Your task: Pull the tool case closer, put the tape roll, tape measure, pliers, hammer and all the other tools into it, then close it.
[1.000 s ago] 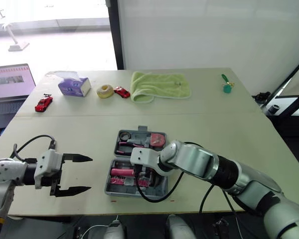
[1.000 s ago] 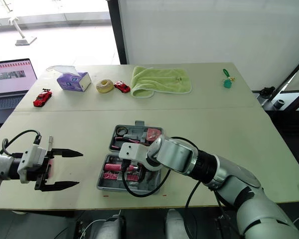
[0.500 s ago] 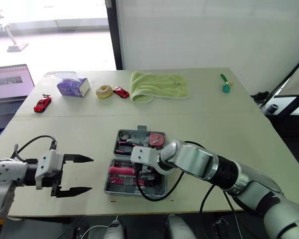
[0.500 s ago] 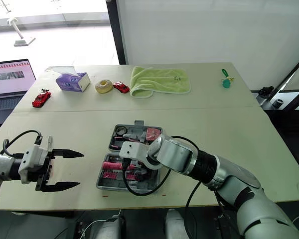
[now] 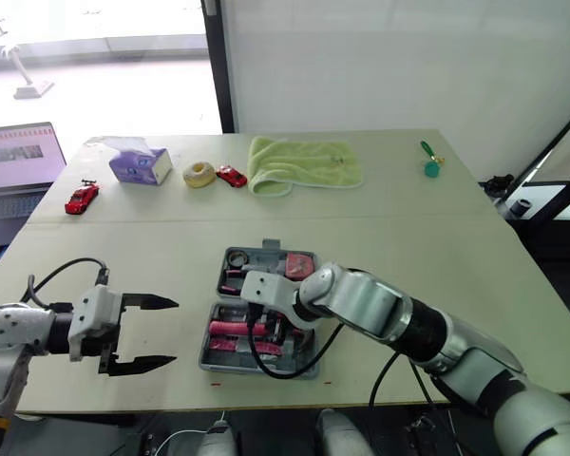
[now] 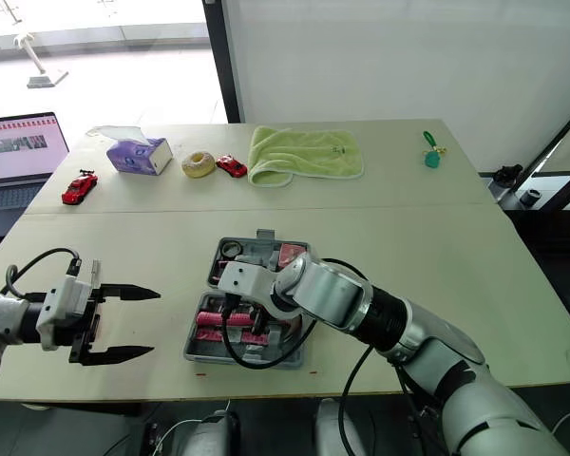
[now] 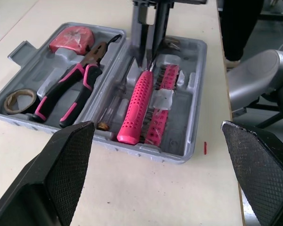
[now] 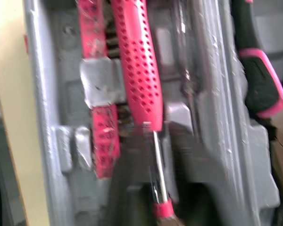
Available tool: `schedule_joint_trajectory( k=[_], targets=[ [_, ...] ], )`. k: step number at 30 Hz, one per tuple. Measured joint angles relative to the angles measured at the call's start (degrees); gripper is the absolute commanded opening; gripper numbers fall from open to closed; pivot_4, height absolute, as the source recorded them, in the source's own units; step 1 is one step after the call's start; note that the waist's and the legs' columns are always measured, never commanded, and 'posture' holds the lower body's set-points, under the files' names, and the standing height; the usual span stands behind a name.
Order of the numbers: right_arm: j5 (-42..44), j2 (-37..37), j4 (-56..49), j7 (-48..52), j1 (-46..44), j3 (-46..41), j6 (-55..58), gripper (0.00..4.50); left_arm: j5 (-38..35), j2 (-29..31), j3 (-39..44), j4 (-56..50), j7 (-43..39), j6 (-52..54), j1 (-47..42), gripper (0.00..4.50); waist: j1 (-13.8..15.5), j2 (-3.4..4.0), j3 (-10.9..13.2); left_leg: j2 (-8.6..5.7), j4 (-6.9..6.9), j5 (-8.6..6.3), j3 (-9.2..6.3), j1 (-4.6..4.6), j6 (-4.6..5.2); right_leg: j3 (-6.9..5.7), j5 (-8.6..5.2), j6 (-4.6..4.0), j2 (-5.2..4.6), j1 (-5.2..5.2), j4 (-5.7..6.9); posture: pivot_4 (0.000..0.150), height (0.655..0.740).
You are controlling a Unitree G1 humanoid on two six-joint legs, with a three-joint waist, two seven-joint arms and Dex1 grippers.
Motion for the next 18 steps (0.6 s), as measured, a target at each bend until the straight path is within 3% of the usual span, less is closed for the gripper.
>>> schedule_joint_trajectory(
  k=[18],
  targets=[
    [-4.95, 2.57, 6.28, 0.97, 0.94, 2.31, -4.55, 0.11, 0.02, 0.02, 0.01, -0.04, 0.62, -0.01, 0.51, 4.5, -0.15, 0.0, -0.06, 0.0, -0.01, 0.0, 0.0, 0.13, 0.0, 0.0, 0.0, 0.0, 0.01, 0.11, 0.01, 0.15, 0.74]
  ],
)
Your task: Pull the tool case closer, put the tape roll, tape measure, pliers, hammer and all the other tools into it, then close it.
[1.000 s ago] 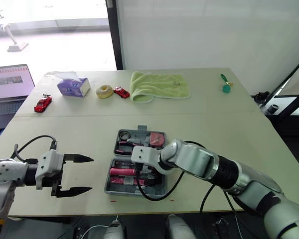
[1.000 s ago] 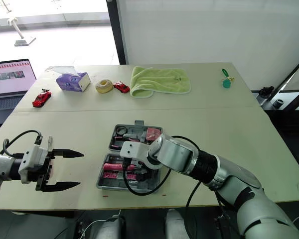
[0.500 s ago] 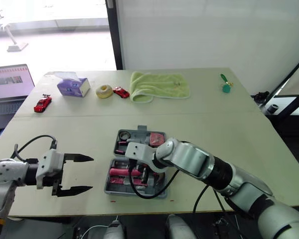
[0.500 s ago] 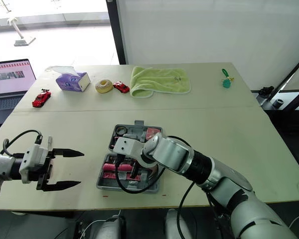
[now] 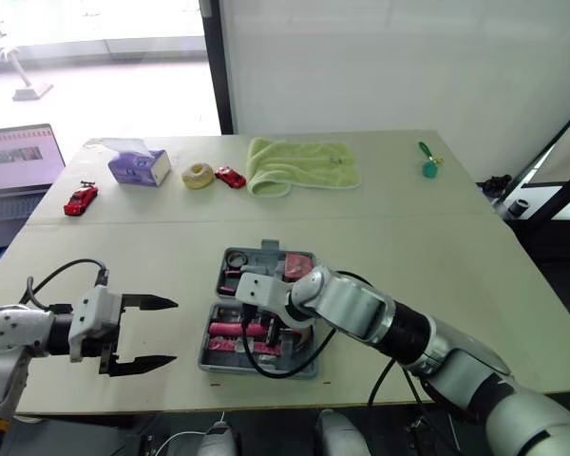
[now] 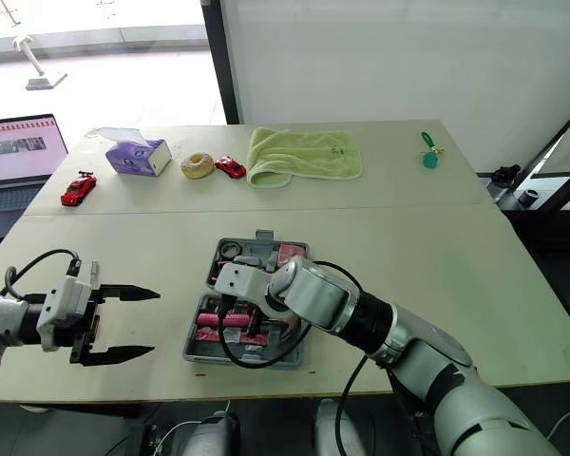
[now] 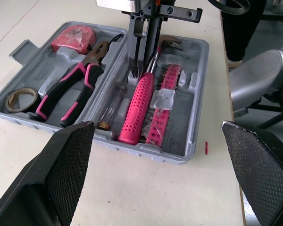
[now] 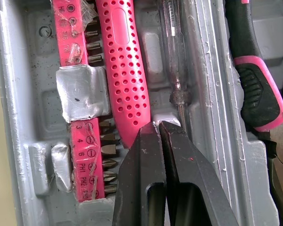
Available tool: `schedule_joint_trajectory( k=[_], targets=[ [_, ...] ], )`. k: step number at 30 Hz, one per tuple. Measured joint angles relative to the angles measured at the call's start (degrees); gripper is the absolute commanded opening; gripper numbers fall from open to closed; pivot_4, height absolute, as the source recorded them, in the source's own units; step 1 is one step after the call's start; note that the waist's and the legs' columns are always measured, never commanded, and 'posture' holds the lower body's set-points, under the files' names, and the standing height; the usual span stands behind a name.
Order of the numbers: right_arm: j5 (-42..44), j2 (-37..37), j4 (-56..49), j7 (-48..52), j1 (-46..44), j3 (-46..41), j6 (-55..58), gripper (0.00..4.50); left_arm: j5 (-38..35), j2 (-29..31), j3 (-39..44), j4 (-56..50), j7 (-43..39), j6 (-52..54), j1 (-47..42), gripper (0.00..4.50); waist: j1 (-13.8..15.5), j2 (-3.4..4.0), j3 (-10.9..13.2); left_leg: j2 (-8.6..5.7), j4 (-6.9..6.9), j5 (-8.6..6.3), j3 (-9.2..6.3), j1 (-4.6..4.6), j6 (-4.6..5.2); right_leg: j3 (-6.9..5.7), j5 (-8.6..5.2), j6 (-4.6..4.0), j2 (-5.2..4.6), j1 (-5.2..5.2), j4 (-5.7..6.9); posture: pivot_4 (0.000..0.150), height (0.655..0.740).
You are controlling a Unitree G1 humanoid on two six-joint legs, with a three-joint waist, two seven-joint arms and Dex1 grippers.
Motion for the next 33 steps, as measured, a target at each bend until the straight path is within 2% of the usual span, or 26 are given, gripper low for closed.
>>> schedule_joint_trajectory(
  k=[6, 13, 18, 33],
  targets=[
    [-1.77, -0.26, -0.28, 1.14, 0.3, 0.98, -0.76, 0.11, 0.01, 0.0, 0.0, 0.01, 0.02, -0.1, 0.02, 4.5, 0.13, -0.03, -0.17, 0.0, 0.0, 0.0, 0.0, 0.02, 0.0, 0.0, -0.01, 0.0, 0.0, 0.06, -0.01, 0.15, 0.74],
    [-3.22, 0.6, -1.22, -0.48, 4.01, -2.84, -5.21, 0.11, 0.03, 0.02, 0.01, 0.02, 0.07, -0.15, 0.03, 4.5, -0.16, -0.05, -0.2, 0.03, -0.01, 0.0, -0.03, -0.01, 0.0, 0.0, 0.0, 0.0, 0.05, 0.0, 0.02, 0.15, 0.74],
    [-3.29, 0.41, -6.43, -0.52, 3.58, -5.37, -4.27, 0.11, 0.12, 0.07, 0.01, 0.14, 0.04, -0.3, -0.02, 4.5, 0.12, -0.07, -0.2, 0.02, 0.0, 0.0, -0.03, -0.06, 0.0, 0.0, 0.0, 0.0, 0.04, -0.04, 0.0, 0.15, 0.74],
    [-3.31, -0.33, -6.44, 0.15, 4.83, -3.49, -1.73, 0.11, 0.13, 0.07, 0.01, 0.72, -0.05, -0.3, -0.36, 4.5, 0.15, -0.07, -0.2, 0.02, 0.0, 0.0, -0.03, -0.06, 0.0, 0.0, 0.0, -0.01, 0.04, -0.04, 0.0, 0.15, 0.74]
  ],
)
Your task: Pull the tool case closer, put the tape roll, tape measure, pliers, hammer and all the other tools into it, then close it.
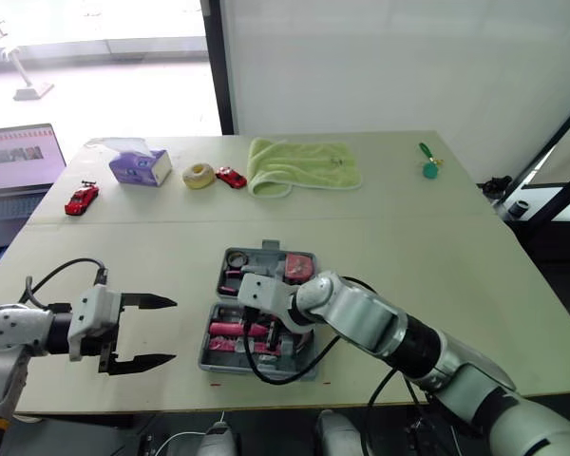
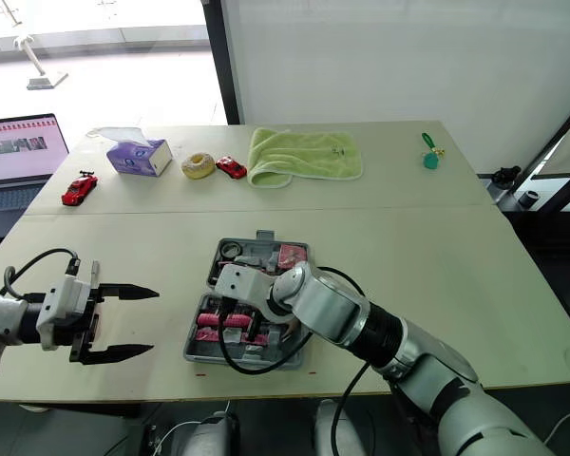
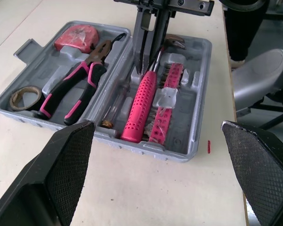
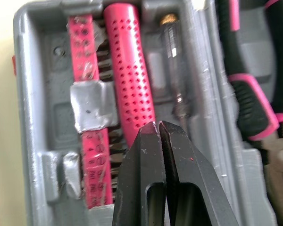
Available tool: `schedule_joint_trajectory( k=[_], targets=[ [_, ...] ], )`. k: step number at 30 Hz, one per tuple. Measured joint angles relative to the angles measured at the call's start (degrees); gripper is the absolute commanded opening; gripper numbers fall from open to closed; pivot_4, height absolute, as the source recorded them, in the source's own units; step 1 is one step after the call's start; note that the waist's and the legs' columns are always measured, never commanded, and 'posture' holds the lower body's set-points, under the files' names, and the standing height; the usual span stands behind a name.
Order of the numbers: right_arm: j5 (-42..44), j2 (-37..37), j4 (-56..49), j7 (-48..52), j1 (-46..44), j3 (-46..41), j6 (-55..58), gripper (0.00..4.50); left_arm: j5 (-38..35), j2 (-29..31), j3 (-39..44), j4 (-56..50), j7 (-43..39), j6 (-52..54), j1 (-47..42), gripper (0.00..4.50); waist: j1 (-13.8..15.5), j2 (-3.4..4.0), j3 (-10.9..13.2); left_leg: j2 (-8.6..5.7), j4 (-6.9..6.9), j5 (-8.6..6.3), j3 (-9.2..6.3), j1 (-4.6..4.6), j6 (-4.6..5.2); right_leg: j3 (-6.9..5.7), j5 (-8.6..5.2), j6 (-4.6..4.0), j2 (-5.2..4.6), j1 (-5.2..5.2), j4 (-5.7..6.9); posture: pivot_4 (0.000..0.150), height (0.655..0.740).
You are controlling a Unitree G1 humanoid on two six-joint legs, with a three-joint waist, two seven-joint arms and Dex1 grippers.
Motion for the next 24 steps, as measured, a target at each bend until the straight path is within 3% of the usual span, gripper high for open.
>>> schedule_joint_trajectory(
  k=[24],
  targets=[
    [-0.56, -0.1, 0.64, -0.01, 1.15, 1.07, 0.43, 0.11, 0.0, 0.0, 0.0, -0.1, 0.38, 0.09, 0.0, 4.5, 0.0, -0.02, -0.02, 0.0, 0.0, 0.0, 0.0, 0.05, 0.0, 0.0, 0.0, 0.0, 0.0, 0.06, 0.0, 0.15, 0.74]
  ],
)
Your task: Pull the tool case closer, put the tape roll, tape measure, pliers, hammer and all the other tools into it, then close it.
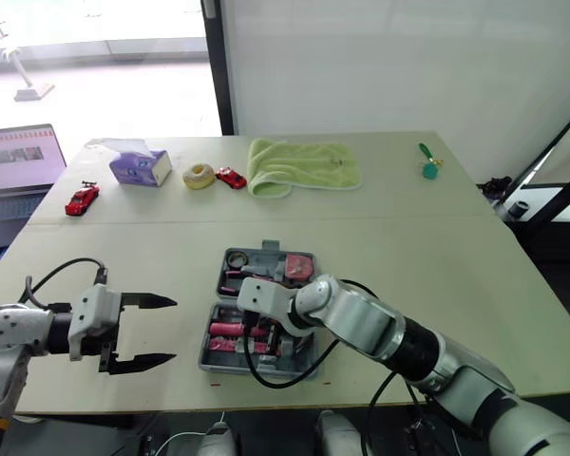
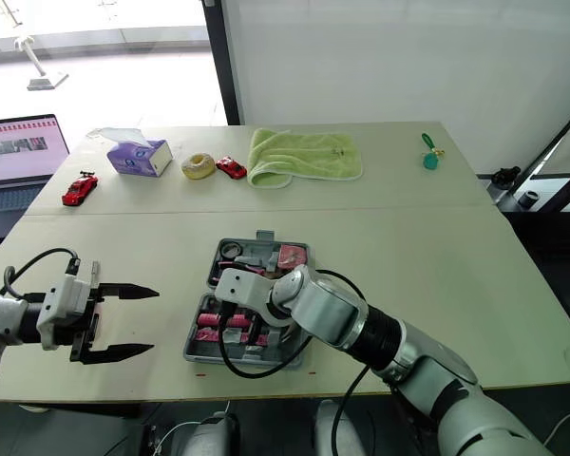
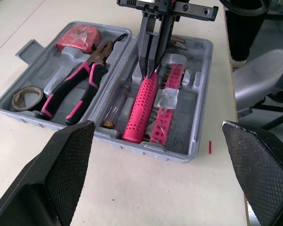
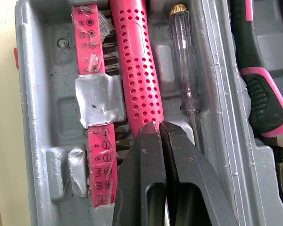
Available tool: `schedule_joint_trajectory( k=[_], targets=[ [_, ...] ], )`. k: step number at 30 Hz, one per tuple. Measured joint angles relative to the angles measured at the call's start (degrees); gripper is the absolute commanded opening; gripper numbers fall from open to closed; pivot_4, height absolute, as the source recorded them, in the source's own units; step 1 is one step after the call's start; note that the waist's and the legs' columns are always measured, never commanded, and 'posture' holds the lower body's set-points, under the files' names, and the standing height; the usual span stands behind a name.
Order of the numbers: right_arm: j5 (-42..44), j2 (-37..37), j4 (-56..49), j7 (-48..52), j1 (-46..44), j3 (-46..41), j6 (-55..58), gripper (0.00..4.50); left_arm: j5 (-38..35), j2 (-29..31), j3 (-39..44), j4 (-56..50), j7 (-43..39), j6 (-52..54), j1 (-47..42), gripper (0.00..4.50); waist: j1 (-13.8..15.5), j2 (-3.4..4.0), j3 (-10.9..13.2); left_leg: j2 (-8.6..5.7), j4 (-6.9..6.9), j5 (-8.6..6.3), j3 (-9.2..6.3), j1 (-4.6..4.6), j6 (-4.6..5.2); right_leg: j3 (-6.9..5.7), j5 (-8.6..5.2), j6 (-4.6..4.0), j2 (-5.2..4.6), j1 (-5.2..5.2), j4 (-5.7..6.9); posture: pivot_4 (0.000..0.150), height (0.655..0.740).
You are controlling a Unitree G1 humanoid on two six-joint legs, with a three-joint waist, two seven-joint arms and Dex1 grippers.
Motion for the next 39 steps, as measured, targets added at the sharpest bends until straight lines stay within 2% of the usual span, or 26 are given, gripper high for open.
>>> schedule_joint_trajectory(
  k=[6, 8, 12, 21, 25, 29, 33, 39],
  targets=[
    [-0.56, -0.09, 2.52, 1.08, 1.65, 0.35, -2.89, 0.11, 0.0, 0.12, 0.01, 0.02, 0.07, 0.03, -0.09, 4.5, -0.03, -0.03, -0.37, 0.0, -0.04, -0.04, 0.0, 0.34, 0.06, 0.0, -0.02, -0.01, 0.01, 0.39, -0.09, 0.15, 0.74],
    [-1.05, -0.09, 3.57, 1.39, 2.4, 0.36, -4.43, 0.11, 0.0, 0.14, 0.01, 0.01, 0.07, 0.03, -0.09, 4.5, 0.0, -0.04, -0.54, 0.0, -0.33, -0.07, 0.02, 1.09, 0.12, 0.0, -0.07, -0.05, 0.0, 1.13, -0.38, 0.15, 0.74],
    [-1.55, 0.18, 7.16, 2.72, 3.55, 0.28, -8.5, 0.11, 0.0, 0.31, 0.01, 0.02, 0.05, 0.03, -0.17, 4.5, 0.01, -0.1, -1.45, 0.0, -0.81, -0.12, 0.14, 2.07, 0.18, 0.02, -0.49, -0.37, -0.07, 1.94, -0.55, 0.15, 0.74],
    [-1.11, 1.22, 6.23, 3.32, 9.12, -7.32, -15.29, 0.11, 2.66, 0.23, -1.12, 1.89, 2.38, 0.68, -0.99, 4.5, 0.0, -0.33, -1.57, 0.01, -0.82, -0.16, 0.11, 1.83, 0.24, 0.02, -0.6, -0.44, -0.03, 1.63, -0.42, 0.15, 0.74],
    [2.6, 1.79, -4.51, 2.08, 9.57, -18.29, -14.64, 0.11, 6.15, -3.56, -2.73, 4.52, 9.63, 3.47, -3.68, 4.5, 0.19, 0.06, -1.04, 0.0, -0.67, -0.13, -0.06, 0.93, 0.21, -0.06, -0.38, -0.12, 0.0, 0.82, -0.25, 0.15, 0.74],
    [5.84, -2.19, -15.88, 1.69, 10.24, -27.31, -9.57, 0.11, 7.03, -5.55, -3.89, 5.52, 13.13, 4.91, -5.01, 4.5, 0.45, -0.07, -1.07, -0.02, -0.76, -0.12, -0.15, 0.88, 0.19, -0.22, -0.38, -0.15, -0.08, 0.9, -0.41, 0.15, 0.74],
    [7.3, -7.08, -19.63, 1.67, 15.29, -28.61, -7.29, 0.11, 7.0, -5.57, -3.95, 6.44, 13.1, 4.34, -5.13, 4.5, 0.22, 0.01, -0.93, -0.03, -0.8, -0.12, -0.12, 0.89, 0.19, -0.21, -0.39, -0.17, -0.08, 0.85, -0.42, 0.15, 0.74],
    [10.36, -10.4, -24.46, 1.99, 24.17, -35.3, -11.12, 0.11, 4.65, -5.64, -1.33, 9.03, 12.65, 3.34, -4.91, 4.5, 0.18, -0.02, -0.9, -0.02, -0.75, -0.12, -0.1, 0.91, 0.19, -0.19, -0.39, -0.16, -0.07, 0.89, -0.41, 0.15, 0.74]
  ],
)
